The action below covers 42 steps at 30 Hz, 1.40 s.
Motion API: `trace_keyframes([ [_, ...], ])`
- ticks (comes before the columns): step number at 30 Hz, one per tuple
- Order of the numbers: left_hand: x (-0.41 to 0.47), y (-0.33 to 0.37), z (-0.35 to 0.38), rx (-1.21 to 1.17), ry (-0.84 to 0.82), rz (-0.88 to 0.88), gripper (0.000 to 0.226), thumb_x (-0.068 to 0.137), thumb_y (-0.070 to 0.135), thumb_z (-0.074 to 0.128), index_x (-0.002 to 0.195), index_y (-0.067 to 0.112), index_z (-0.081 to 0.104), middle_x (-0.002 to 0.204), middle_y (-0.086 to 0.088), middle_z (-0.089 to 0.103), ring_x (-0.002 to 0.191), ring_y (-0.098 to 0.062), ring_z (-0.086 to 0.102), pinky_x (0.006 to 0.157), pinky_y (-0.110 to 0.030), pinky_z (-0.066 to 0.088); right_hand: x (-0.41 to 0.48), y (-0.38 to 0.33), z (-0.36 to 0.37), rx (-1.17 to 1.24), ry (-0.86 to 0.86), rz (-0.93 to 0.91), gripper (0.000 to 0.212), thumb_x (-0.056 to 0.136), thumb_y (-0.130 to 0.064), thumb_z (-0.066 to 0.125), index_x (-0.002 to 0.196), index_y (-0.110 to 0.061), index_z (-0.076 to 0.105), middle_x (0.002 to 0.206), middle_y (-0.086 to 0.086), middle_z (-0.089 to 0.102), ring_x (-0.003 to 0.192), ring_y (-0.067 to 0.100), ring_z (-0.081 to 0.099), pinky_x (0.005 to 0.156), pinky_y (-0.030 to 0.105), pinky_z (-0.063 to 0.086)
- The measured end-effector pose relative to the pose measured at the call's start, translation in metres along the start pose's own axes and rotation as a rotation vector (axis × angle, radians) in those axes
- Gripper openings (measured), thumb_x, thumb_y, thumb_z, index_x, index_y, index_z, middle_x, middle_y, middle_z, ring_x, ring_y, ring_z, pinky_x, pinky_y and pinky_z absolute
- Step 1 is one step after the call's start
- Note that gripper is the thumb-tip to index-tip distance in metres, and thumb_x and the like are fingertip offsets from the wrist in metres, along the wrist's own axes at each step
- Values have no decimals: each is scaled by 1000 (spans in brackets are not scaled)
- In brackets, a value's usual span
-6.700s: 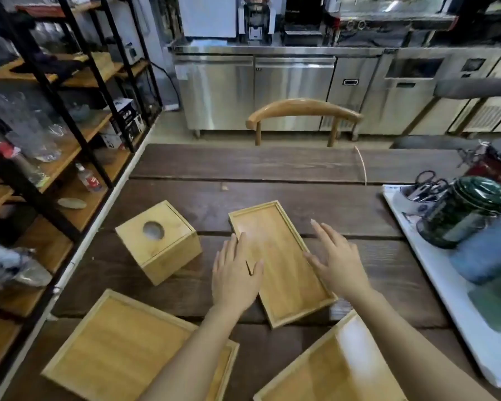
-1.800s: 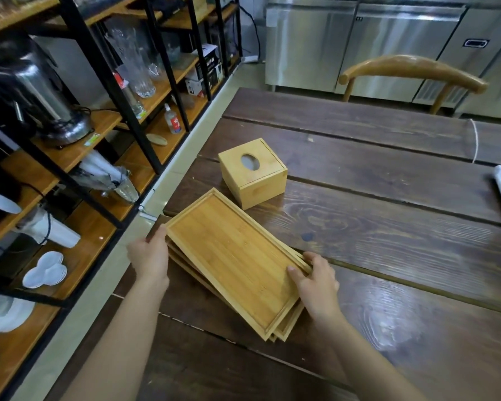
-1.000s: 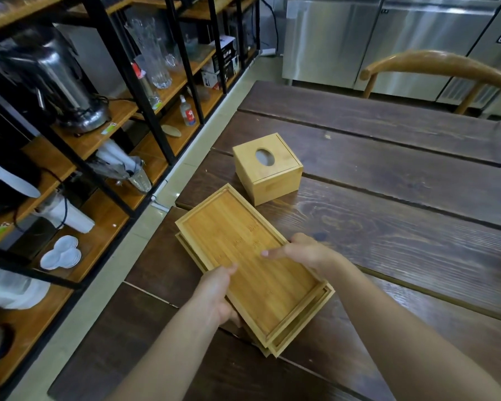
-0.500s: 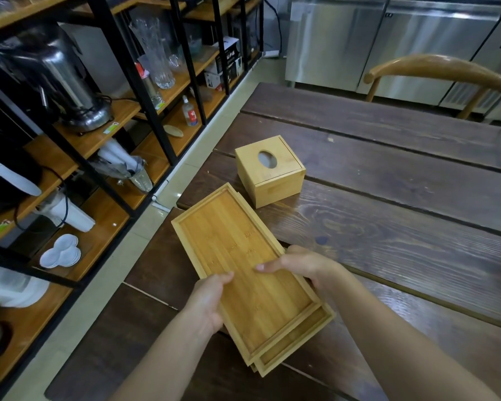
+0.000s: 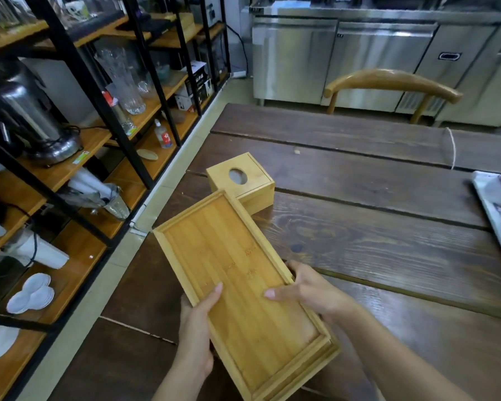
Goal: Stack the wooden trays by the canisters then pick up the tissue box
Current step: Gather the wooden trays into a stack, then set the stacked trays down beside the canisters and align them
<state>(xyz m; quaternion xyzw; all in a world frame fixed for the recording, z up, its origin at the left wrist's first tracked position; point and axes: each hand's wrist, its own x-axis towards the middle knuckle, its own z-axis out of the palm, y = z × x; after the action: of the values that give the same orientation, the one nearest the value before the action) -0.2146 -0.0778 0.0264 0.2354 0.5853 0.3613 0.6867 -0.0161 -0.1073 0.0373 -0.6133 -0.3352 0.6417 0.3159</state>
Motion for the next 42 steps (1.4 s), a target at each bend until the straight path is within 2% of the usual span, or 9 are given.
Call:
trace_keyframes([
  [3,-10,2,34,30,-141,91,59,72,23,70,127,26,48,116,-5,64,104,-27,60,82,-46,49,-27,-1,-30,124,71,-82,83,47,-34,84,119,-9,51,108,11,70,92,23,71,72,34,57],
  [6,-13,0,78,78,-310,105,58,73,22,71,127,25,49,115,-5,65,103,-25,62,76,-42,50,-49,4,-62,263,187,-110,67,51,-25,82,109,-8,56,92,9,75,80,23,73,62,32,57],
  [8,-13,-8,110,97,-400,68,71,66,22,76,131,26,47,119,-7,64,106,-29,62,83,-48,51,-62,12,-87,323,286,-104,54,57,-20,79,105,-5,60,87,9,76,79,24,73,65,33,57],
  [13,-17,-49,188,178,-526,-42,44,83,10,62,122,27,50,111,-9,65,100,-31,62,78,-47,51,-99,41,-154,355,441,-13,52,67,-24,79,111,-5,59,105,16,70,95,31,68,76,42,55],
  [19,-16,-96,267,282,-574,-140,51,82,8,61,130,20,49,111,-13,66,100,-34,63,89,-54,50,-127,86,-219,421,570,69,59,65,-29,80,113,0,59,104,20,71,93,35,69,80,44,55],
  [26,-18,-134,327,262,-603,-193,42,81,1,56,122,14,56,103,-17,68,93,-35,64,72,-43,53,-139,108,-273,439,645,18,34,82,-23,66,110,-7,56,102,16,69,91,31,68,76,40,55],
  [31,-12,-147,349,247,-619,-156,51,83,0,52,129,22,49,108,-15,66,97,-35,62,80,-47,52,-134,117,-296,383,661,-52,39,86,-22,61,122,-17,47,113,8,63,101,26,63,80,38,53],
  [36,-11,-156,359,286,-615,-106,57,87,2,50,136,31,42,116,-12,64,102,-32,62,87,-49,50,-129,125,-308,326,671,-133,44,88,-19,59,125,-30,38,116,-1,60,100,16,63,68,22,52],
  [42,-4,-167,365,323,-579,-46,67,86,1,50,140,39,37,127,-9,60,110,-30,59,97,-55,46,-119,129,-313,3,842,-188,49,90,-17,55,137,-21,39,126,-4,53,112,13,52,92,25,39],
])
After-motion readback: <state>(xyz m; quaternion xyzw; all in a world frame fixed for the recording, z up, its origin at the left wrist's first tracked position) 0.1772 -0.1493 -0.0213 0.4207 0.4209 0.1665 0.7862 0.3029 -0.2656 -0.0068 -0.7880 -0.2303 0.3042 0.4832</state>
